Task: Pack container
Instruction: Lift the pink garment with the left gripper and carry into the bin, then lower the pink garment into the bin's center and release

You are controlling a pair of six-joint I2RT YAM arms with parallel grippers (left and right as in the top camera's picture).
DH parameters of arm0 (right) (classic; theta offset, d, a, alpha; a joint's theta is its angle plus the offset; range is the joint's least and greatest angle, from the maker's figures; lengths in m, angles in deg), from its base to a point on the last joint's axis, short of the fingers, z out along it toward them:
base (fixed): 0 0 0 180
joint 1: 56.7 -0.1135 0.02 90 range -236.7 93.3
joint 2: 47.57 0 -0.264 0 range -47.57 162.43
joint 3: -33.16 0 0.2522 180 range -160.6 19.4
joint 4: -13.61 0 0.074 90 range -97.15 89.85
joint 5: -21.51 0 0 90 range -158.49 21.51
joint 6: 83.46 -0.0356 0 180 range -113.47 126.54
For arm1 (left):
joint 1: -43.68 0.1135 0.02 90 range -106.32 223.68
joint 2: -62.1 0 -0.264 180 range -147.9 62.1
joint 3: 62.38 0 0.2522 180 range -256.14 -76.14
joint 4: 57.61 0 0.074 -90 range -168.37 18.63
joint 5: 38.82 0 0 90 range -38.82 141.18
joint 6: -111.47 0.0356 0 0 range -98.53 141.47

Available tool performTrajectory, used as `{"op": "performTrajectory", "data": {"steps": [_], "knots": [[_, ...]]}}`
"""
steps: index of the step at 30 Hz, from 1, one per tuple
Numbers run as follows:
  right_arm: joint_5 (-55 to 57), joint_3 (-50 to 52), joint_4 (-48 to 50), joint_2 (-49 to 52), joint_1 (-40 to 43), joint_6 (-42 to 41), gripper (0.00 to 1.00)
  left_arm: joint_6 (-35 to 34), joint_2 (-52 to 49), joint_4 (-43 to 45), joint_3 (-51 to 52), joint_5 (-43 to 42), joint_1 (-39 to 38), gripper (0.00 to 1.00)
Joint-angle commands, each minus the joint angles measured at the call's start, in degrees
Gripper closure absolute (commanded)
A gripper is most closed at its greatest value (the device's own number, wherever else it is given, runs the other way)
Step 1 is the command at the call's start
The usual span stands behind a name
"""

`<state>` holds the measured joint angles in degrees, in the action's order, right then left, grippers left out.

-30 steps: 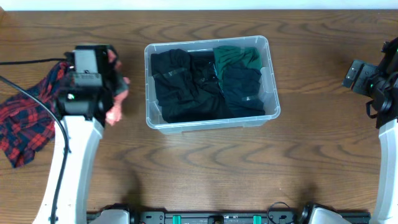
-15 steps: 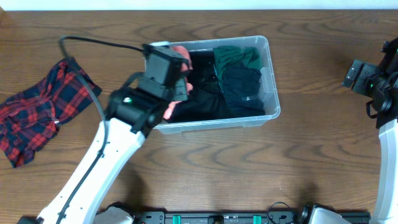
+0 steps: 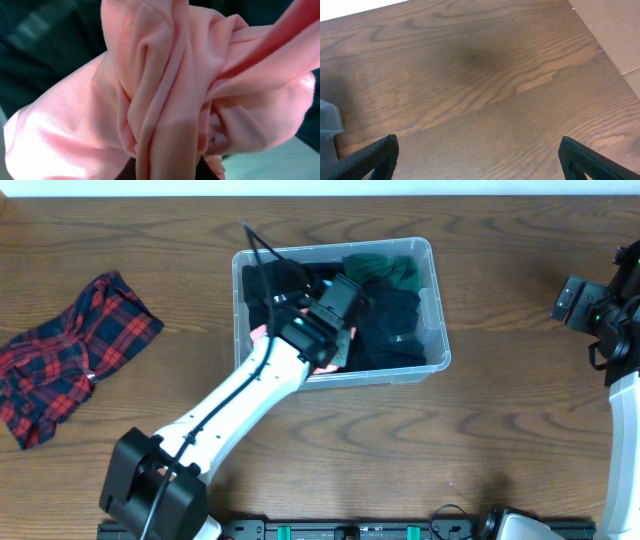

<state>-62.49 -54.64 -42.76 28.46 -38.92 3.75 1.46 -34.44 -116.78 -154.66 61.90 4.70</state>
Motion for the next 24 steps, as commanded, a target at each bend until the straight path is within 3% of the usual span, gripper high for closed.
{"op": "performTrajectory", "data": {"steps": [1,4,6,9,13,24], "knots": [[0.00,-0.07,-0.09,0.11,0.15,-0.37,0.01,0.90,0.37,-1.11,-1.27,0.39,-2.19,0.94],[0.00,-0.07,-0.09,0.11,0.15,-0.37,0.01,0.87,0.37,-2.29,-1.27,0.42,-3.23,0.93],[0.00,-0.07,-0.09,0.11,0.15,-0.37,0.01,0.85,0.37,-2.97,-1.27,0.39,-3.39,0.87],[0.00,-0.07,-0.09,0.11,0.15,-0.37,0.01,0.87,0.37,-3.58,-1.22,0.44,-3.37,0.41],[0.00,-0.07,-0.09,0.11,0.15,-0.37,0.01,0.92,0.37,-3.13,-1.22,0.44,-3.34,0.23],[0.00,-0.07,-0.09,0.11,0.15,-0.37,0.01,0.90,3.23,-0.02,-6.84,0.50,0.57,0.21]]}}
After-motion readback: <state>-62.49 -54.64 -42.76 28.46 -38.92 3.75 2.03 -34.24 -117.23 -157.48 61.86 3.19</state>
